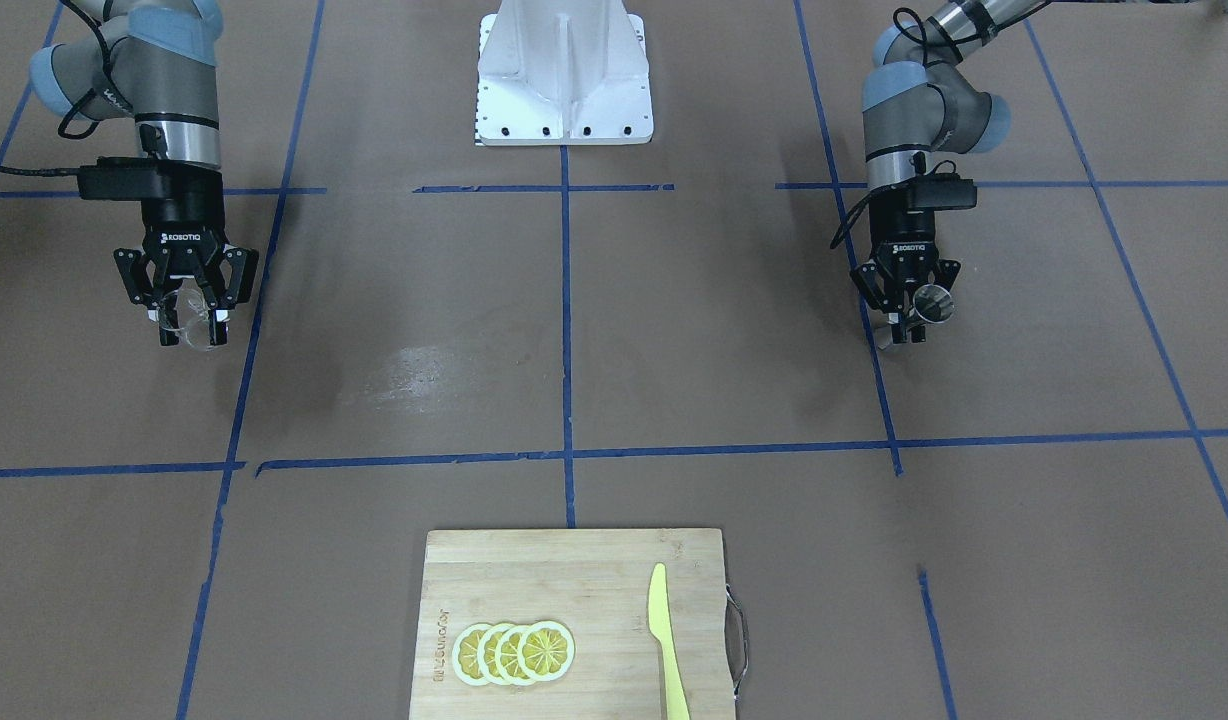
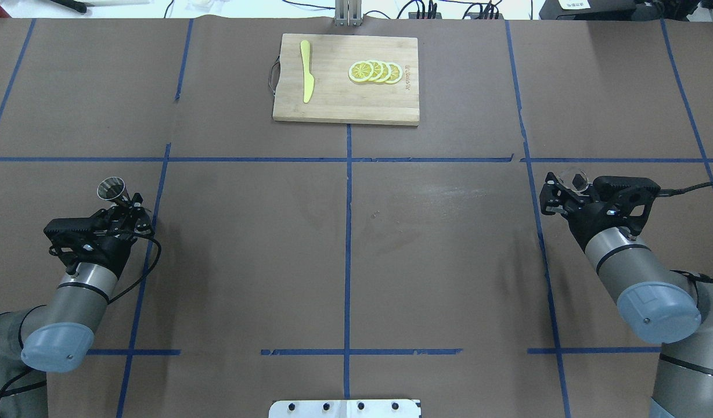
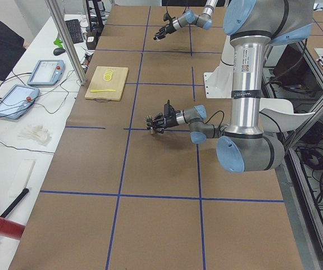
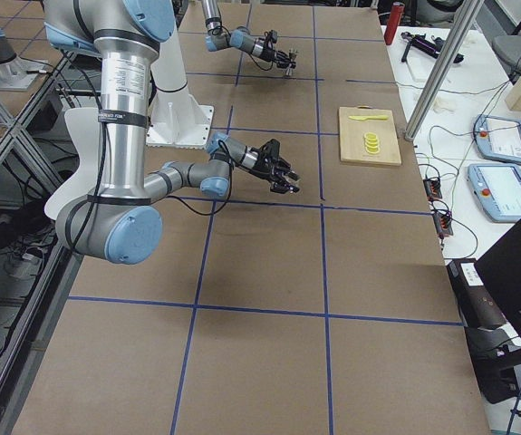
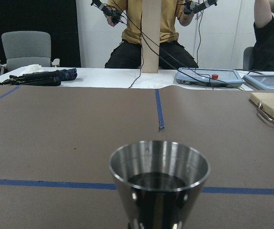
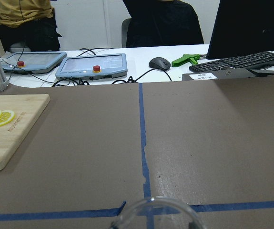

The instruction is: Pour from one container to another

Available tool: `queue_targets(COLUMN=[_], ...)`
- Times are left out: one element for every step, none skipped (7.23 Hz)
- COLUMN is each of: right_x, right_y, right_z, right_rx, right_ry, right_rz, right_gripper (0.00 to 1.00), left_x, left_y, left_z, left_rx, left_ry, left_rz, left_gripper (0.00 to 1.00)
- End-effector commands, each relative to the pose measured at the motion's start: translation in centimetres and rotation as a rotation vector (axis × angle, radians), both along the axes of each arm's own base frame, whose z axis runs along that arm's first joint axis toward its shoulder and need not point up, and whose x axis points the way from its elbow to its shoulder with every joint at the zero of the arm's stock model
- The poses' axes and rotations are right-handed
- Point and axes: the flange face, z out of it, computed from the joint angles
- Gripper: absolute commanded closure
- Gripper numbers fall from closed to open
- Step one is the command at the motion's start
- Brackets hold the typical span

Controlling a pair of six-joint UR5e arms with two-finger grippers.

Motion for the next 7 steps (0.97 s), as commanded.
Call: queue_targets(right_x=[0.0, 0.0, -0.1, -0.1, -0.1, -0.1, -0.1], right_y=[0.0, 0.0, 0.0, 0.0, 0.0, 0.0, 0.0], right_z=[0.0, 0.0, 0.1, 0.0, 0.0, 0.0, -0.1], right_rx=[0.003, 0.002, 0.002, 0.003, 0.002, 0.003, 0.005], right_ry=[0.0, 0.001, 0.003, 0.0, 0.001, 0.001, -0.001], right_rz=[0.002, 0.002, 0.001, 0.001, 0.001, 0.002, 0.003], right_gripper=[1.0, 1.0, 1.0, 1.0, 1.0, 1.0, 1.0], left_x=[0.0, 0.0, -0.1, -0.1, -0.1, -0.2, -0.6], left_y=[0.0, 0.0, 0.0, 0.0, 0.0, -0.1, 0.1], left_z=[0.1, 0.2, 0.3, 0.3, 0.5, -0.2, -1.0], left_rx=[0.001, 0.0, 0.0, 0.0, -0.001, 0.003, 0.014], left_ry=[-0.008, -0.009, -0.011, -0.011, -0.015, -0.009, -0.022], left_rz=[0.002, 0.002, 0.001, 0.001, 0.001, 0.003, 0.023], left_gripper=[0.61, 0.56, 0.53, 0.5, 0.01, 0.0, 0.0])
